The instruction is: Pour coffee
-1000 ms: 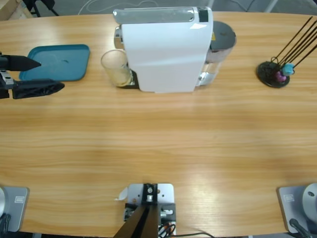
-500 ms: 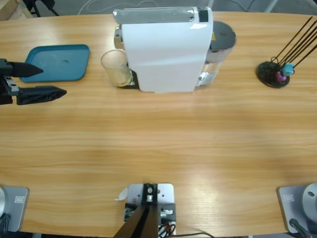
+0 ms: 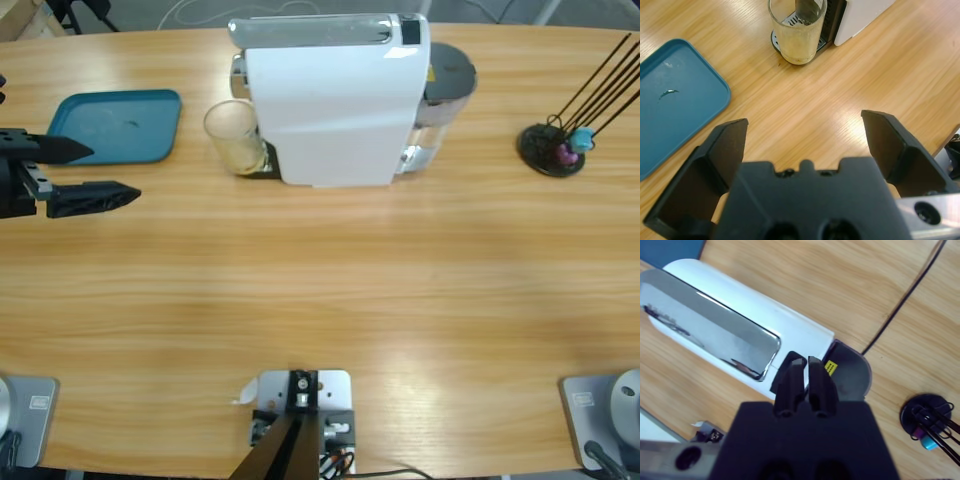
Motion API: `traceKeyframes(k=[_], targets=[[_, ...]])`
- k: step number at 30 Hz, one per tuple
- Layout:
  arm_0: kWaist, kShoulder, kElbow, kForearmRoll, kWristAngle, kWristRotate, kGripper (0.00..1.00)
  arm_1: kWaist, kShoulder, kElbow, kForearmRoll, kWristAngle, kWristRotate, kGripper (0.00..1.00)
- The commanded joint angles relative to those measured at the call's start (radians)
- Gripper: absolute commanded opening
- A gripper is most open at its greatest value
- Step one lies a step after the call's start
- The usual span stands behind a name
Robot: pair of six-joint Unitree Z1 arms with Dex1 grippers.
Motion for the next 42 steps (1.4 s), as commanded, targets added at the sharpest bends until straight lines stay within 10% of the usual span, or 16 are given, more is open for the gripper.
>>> traceKeyframes(k=[1, 42], targets=[[0.002, 0.030, 0.038, -0.017, 0.021, 0.009, 1.000, -0.007, 0.059, 0.034, 0.008, -0.012, -0.011, 0.000], [0.010, 0.020, 0.076, -0.060, 0.021, 0.007, 1.000, 0.039, 0.001, 0.094, 0.010, -0.014, -0.003, 0.000]])
